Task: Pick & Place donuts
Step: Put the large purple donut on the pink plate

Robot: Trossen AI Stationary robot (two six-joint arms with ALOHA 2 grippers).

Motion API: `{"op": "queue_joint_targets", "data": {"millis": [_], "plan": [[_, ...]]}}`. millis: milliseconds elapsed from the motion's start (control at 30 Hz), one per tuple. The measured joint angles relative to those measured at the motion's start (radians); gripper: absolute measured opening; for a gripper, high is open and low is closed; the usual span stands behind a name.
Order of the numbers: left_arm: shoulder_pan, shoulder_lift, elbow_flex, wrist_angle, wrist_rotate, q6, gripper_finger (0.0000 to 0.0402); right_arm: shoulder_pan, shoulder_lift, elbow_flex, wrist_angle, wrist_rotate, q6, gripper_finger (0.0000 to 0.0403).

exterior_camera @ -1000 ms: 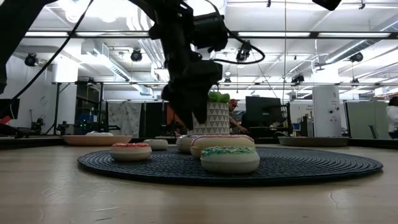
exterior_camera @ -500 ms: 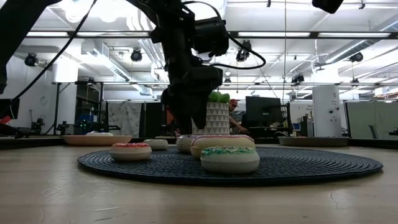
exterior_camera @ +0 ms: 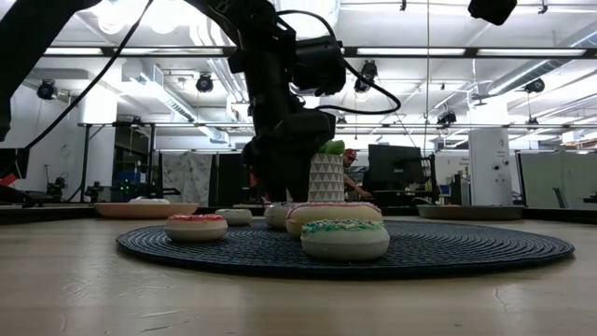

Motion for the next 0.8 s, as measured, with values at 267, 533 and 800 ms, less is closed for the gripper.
{"op": "queue_joint_targets", "data": {"millis": [267, 533, 800], "plan": [[0.003, 0.0, 0.0, -0.001, -0.003, 0.004, 0.0305, 0.0, 0.0, 0.0, 0.0, 0.005, 0.002, 0.0009], [0.004, 0.006, -0.002, 0.002, -0.014, 0.012, 0.0305, 0.0, 0.0, 0.0, 0.001, 0.023, 0.0, 0.0009], [0.004, 0.032, -0.002, 0.002, -0.014, -0.001, 0.0305, 0.0, 0.0, 0.0, 0.001, 0.023, 0.003, 0.0009]]}}
